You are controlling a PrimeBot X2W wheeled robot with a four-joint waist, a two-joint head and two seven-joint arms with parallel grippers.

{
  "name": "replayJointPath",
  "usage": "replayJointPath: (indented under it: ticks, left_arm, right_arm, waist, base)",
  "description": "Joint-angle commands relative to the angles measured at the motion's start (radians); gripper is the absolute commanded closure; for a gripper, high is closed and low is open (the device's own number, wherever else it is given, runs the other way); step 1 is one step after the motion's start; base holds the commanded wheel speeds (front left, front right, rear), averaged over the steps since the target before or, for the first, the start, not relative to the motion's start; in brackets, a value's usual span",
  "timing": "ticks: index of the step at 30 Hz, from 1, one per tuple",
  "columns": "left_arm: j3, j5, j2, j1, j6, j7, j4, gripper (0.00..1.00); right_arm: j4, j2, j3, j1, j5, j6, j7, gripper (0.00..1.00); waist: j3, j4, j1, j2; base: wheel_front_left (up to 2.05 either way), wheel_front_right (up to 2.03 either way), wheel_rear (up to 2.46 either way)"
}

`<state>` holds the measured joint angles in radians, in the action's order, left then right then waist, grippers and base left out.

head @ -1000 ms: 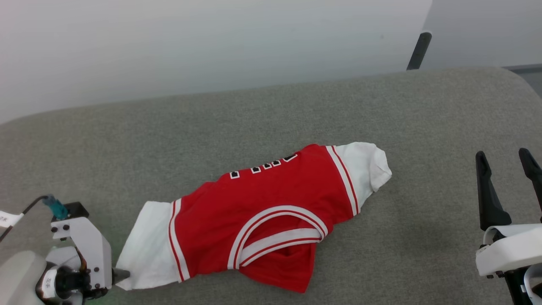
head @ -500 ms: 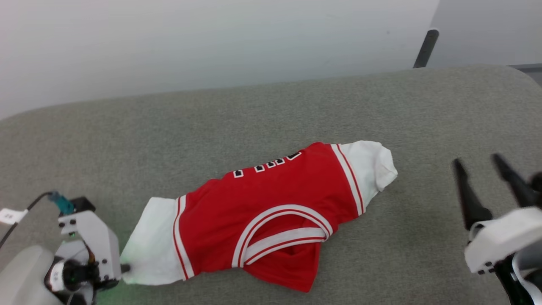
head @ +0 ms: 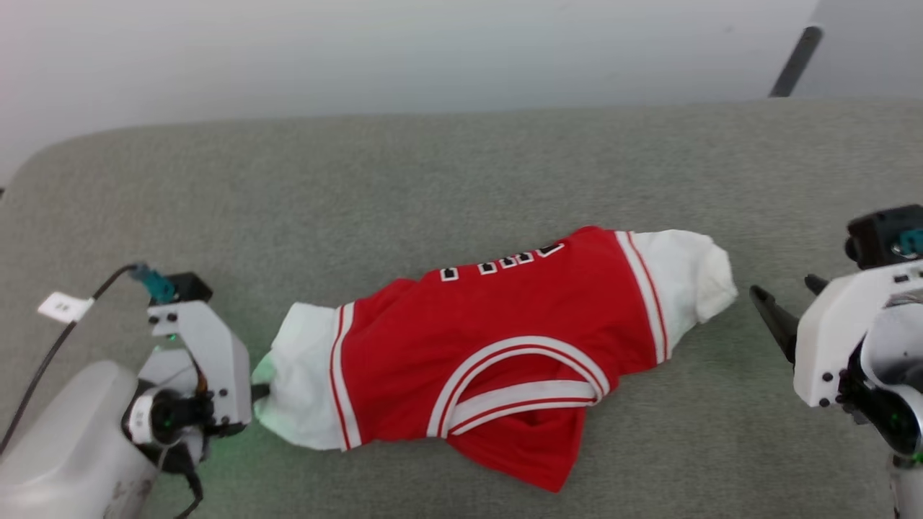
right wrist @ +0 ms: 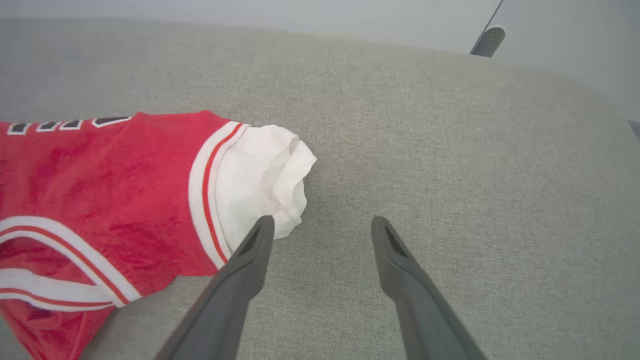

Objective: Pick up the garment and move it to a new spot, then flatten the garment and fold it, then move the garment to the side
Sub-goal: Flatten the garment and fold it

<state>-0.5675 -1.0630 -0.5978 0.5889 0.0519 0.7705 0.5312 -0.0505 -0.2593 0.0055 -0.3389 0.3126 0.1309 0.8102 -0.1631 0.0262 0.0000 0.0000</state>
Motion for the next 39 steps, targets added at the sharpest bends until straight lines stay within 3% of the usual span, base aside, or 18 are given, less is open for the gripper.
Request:
replayJointPath:
  ticks: [1,8,17,19,26,39]
  left_arm:
    - [-0.004,0.007,0.01,0.017,-0.009,-0.006,0.004,1.0]
    - [-0.02,0.02,0.048,0.072,-0.038,-0.022,0.026,1.0]
    - [-0.036,0.035,0.085,0.126,-0.075,-0.038,0.068,1.0]
    - [-0.037,0.035,0.088,0.134,-0.08,-0.039,0.081,1.0]
    - [-0.031,0.025,0.092,0.153,-0.091,-0.045,0.126,1.0]
    - [-0.013,0.038,0.037,0.281,-0.082,0.01,0.085,1.0]
  right_arm:
    - [0.03,-0.006,0.012,-0.023,0.021,0.0,0.023,0.0]
    - [0.171,-0.033,0.062,-0.105,0.062,0.0,0.086,0.0]
    - [0.357,-0.045,0.131,-0.168,0.058,0.0,0.087,0.0]
    - [0.402,-0.043,0.134,-0.178,0.059,0.0,0.084,1.0]
    - [0.47,-0.045,0.147,-0.224,0.094,0.0,0.09,1.0]
    - [0.355,-0.042,0.119,-0.319,0.263,0.0,0.158,1.0]
  waist:
    - [-0.035,-0.035,0.0,0.0]
    - [-0.078,-0.08,0.0,0.0]
    - [-0.115,-0.117,0.0,0.0]
    - [-0.119,-0.119,0.0,0.0]
    - [-0.103,-0.111,0.0,0.0]
    - [0.031,-0.06,0.0,0.0]
  base:
    - [0.0,0.0,0.0]
    - [0.0,0.0,0.0]
    - [0.0,0.0,0.0]
    - [0.0,0.0,0.0]
    - [0.0,0.0,0.0]
    - [0.0,0.0,0.0]
